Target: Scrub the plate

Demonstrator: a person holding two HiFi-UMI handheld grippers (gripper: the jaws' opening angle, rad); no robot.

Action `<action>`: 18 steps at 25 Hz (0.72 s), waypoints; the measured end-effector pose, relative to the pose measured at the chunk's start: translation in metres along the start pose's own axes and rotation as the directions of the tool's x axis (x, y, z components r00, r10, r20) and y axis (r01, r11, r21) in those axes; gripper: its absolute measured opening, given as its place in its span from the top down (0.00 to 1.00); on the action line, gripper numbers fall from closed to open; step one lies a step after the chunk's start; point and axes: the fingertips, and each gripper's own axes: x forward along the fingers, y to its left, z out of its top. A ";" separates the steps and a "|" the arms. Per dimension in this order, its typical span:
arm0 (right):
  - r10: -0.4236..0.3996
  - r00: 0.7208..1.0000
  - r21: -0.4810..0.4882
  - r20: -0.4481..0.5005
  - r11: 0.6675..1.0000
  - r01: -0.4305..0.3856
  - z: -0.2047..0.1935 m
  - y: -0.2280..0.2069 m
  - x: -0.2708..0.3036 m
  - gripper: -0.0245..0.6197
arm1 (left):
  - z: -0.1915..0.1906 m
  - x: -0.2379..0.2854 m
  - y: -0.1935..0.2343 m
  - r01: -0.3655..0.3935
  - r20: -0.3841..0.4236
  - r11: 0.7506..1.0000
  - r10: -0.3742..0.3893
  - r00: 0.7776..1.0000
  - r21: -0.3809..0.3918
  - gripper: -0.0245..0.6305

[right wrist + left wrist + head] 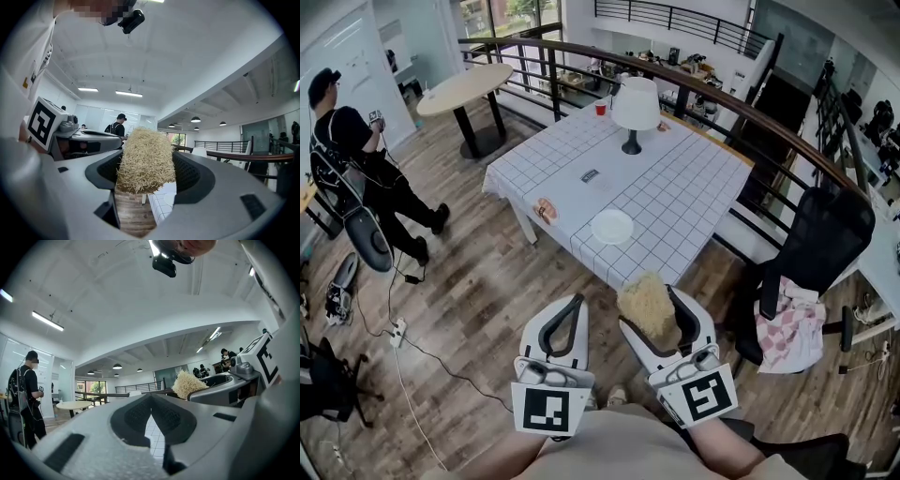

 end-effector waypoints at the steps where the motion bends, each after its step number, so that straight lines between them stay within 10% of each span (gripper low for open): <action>1: 0.004 1.000 0.001 -0.001 1.000 -0.004 -0.002 -0.002 0.000 0.46 | -0.001 0.002 -0.002 0.000 -0.003 1.000 0.000 1.000 0.005 0.94; 18: 0.057 0.998 0.048 -0.027 0.997 -0.056 -0.031 -0.048 -0.002 0.46 | -0.020 0.037 -0.035 -0.007 -0.051 0.999 0.009 0.999 0.036 0.94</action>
